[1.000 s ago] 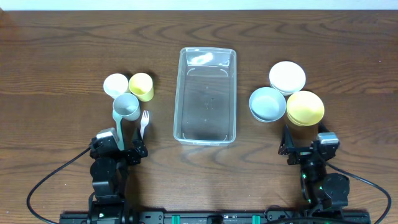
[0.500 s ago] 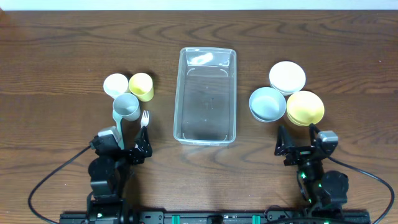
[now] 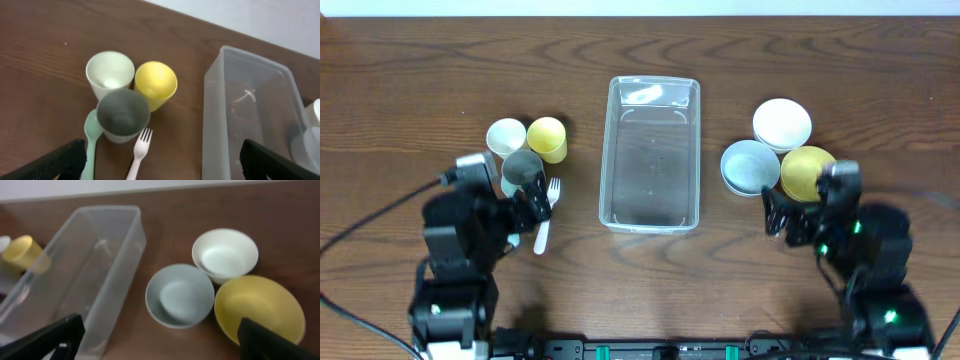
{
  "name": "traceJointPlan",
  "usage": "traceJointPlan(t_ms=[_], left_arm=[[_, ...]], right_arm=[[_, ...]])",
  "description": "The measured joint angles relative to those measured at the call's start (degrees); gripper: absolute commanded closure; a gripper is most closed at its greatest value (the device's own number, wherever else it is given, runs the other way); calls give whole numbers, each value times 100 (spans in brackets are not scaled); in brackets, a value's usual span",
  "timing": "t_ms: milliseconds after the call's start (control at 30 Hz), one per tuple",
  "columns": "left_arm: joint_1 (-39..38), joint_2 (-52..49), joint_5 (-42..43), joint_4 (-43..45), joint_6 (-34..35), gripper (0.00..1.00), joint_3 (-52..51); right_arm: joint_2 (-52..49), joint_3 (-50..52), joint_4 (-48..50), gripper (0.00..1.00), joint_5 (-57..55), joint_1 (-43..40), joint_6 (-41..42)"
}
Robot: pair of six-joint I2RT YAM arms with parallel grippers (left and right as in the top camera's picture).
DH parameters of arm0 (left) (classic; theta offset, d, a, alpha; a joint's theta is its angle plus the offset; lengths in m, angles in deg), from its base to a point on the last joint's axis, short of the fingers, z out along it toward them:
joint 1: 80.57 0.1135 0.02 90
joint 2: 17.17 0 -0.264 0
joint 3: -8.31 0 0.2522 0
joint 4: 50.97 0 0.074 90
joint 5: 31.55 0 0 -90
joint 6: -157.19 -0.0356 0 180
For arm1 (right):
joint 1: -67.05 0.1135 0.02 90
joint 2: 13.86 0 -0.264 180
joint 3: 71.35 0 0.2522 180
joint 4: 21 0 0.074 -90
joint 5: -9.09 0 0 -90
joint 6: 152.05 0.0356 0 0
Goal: Pack container
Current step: 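Move the right gripper over the yellow bowl and grasp its rim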
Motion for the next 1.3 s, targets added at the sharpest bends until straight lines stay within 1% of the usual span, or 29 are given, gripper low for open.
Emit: traceJointPlan(t_ms=[167, 267, 367, 467, 533, 700, 767, 833, 933, 1033, 1133, 1200, 1300], left_arm=[[0, -706, 192, -704, -24, 2, 1108], [0, -1080, 262, -1163, -70, 2, 1768], [0, -1440, 275, -1523, -125, 2, 2280], [0, -1834, 227, -1749, -146, 2, 2577], [0, -2079, 155, -1829, -149, 2, 2629], [0, -2656, -107, -1976, -155, 2, 2632], [0, -2815, -208, -1976, -173, 2, 2632], [0, -2940, -262, -1976, -192, 2, 2632], [0, -3049, -363, -1980, -219, 2, 2632], [0, -3143, -439, -2035, -236, 2, 2632], [0, -3235, -483, -2068, -236, 2, 2632], [0, -3289, -487, -2074, -236, 2, 2632], [0, -3318, -496, -2085, -236, 2, 2632]], right_arm=[[-1620, -1853, -1338, 1, 42, 0, -247], [-2507, -2835, -1974, 1, 37, 0, -382], [-3261, -3644, -2411, 1, 37, 0, -466], [-3825, -4135, -2717, 1, 39, 0, -503], [-4225, -4308, -2870, 1, 13, 0, -514], [-4940, -4323, -3180, 1, -201, -46, -468], [-5246, -4323, -3283, 5, -245, -98, -417], [-5458, -4323, -3335, 6, -264, -125, -354], [-5654, -4323, -3327, 10, -232, -94, -284], [-5777, -4323, -3281, 10, -238, 87, -238], [-5932, -4323, -3276, 8, -614, 396, -116], [-6039, -4323, -3270, 9, -874, 557, -7], [-6113, -4323, -3296, 10, -1069, 566, 83]])
